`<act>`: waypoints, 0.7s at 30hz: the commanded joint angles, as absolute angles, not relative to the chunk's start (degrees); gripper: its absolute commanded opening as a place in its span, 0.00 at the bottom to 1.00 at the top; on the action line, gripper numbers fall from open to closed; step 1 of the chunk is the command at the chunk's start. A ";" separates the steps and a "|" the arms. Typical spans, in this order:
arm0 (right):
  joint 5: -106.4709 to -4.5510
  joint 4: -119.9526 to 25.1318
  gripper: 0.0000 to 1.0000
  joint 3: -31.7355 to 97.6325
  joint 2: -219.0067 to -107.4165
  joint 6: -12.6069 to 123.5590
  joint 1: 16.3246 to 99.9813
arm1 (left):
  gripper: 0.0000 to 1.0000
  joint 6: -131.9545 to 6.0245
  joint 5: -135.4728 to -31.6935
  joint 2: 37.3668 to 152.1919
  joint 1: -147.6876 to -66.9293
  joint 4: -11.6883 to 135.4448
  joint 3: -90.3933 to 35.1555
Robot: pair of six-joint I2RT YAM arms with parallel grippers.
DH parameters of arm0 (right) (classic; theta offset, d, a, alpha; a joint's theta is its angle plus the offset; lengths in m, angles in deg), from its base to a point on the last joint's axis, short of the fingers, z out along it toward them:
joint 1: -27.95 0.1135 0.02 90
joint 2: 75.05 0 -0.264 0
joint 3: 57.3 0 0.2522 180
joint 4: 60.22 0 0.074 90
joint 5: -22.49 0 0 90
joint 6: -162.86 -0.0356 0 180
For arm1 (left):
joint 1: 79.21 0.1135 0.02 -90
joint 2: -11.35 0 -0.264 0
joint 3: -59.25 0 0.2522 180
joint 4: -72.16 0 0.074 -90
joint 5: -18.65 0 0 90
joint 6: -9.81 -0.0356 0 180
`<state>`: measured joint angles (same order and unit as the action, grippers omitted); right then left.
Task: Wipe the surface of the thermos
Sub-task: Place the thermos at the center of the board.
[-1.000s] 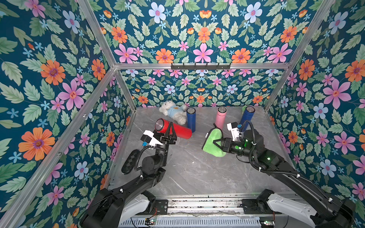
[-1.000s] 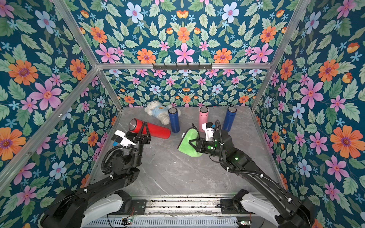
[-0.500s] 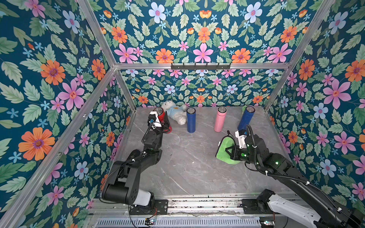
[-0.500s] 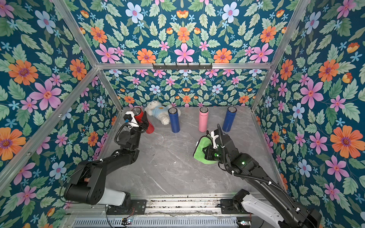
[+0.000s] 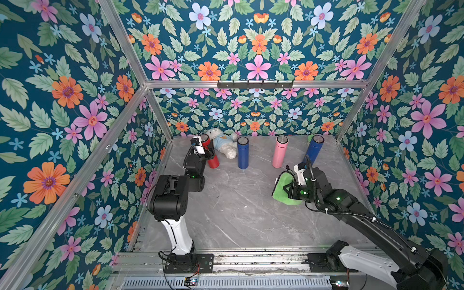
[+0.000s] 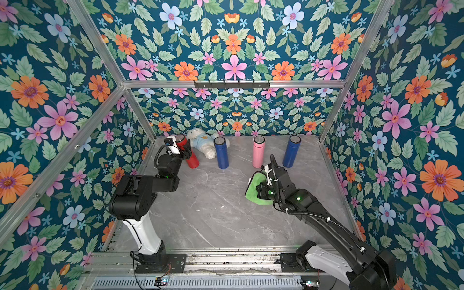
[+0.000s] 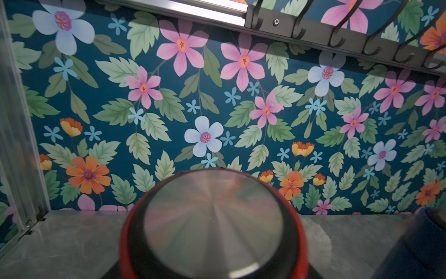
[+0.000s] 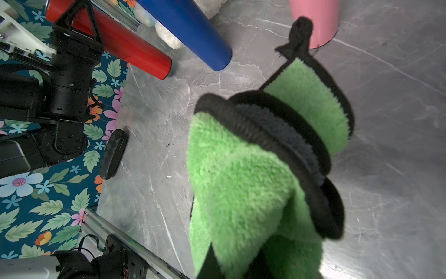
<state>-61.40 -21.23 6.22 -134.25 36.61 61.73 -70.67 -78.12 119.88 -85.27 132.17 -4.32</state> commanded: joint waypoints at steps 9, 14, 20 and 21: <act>-60.13 -24.83 0.00 5.30 -134.24 36.83 61.13 | 0.00 -74.42 -80.21 120.16 -85.35 128.52 -6.37; -59.96 -25.43 0.00 4.92 -134.20 36.65 61.13 | 0.00 -75.39 -80.62 121.05 -85.36 129.58 -5.54; -59.60 -25.63 0.00 5.09 -134.52 36.71 61.09 | 0.06 -75.43 -80.83 122.07 -85.45 134.69 -3.09; -59.62 -25.68 0.00 5.07 -134.55 36.68 61.09 | 0.08 -75.48 -80.84 122.09 -85.45 135.34 -2.69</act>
<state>-60.09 -24.00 5.04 -134.51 36.81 61.10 -74.60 -80.37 121.80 -85.38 132.24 -3.35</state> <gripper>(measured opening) 0.109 0.669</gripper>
